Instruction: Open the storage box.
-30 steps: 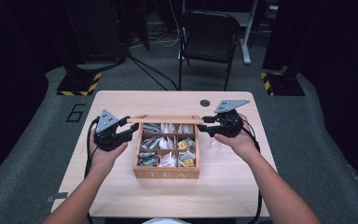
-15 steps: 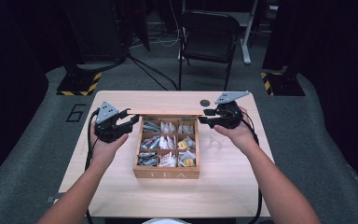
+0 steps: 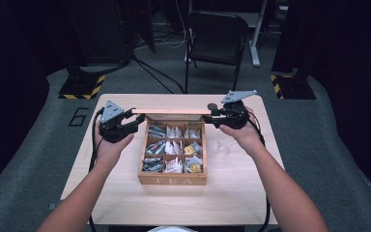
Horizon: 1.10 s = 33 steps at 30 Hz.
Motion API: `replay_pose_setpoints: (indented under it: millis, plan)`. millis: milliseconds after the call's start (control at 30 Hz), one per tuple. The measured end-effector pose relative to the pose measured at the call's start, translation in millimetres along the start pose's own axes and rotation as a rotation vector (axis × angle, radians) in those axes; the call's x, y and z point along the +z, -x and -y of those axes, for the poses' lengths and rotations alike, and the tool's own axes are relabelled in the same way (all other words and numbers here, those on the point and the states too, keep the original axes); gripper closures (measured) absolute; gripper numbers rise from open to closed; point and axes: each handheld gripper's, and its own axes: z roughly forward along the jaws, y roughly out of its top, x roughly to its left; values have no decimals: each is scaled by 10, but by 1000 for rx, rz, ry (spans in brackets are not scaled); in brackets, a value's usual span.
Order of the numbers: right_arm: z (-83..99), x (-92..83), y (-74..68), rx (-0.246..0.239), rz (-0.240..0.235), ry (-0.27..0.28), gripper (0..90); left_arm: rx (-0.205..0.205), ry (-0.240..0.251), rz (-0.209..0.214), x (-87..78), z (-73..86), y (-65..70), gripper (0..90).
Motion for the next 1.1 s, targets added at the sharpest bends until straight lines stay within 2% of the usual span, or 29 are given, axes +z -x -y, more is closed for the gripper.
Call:
replay_pose_setpoints:
  millis: [100,200,433,600,733,800,1100]
  plan:
    - [-9,1,26,20,-8,-6,609,7,-18,-12,67,14,-13,565]
    - [-21,4,46,19,-10,-8,614,22,-28,-23,139,32,-23,564]
    - [-60,11,75,21,0,-4,623,27,-23,-40,212,54,-59,592]
    - [-86,25,115,14,5,6,626,10,-6,-41,248,63,-102,627]
    - [-84,50,138,27,6,14,615,9,0,-44,262,62,-109,632]
    - [-81,72,150,20,6,19,600,3,7,-34,273,62,-129,631]
    - [-60,194,180,21,41,24,569,-9,2,-30,310,21,-165,632]
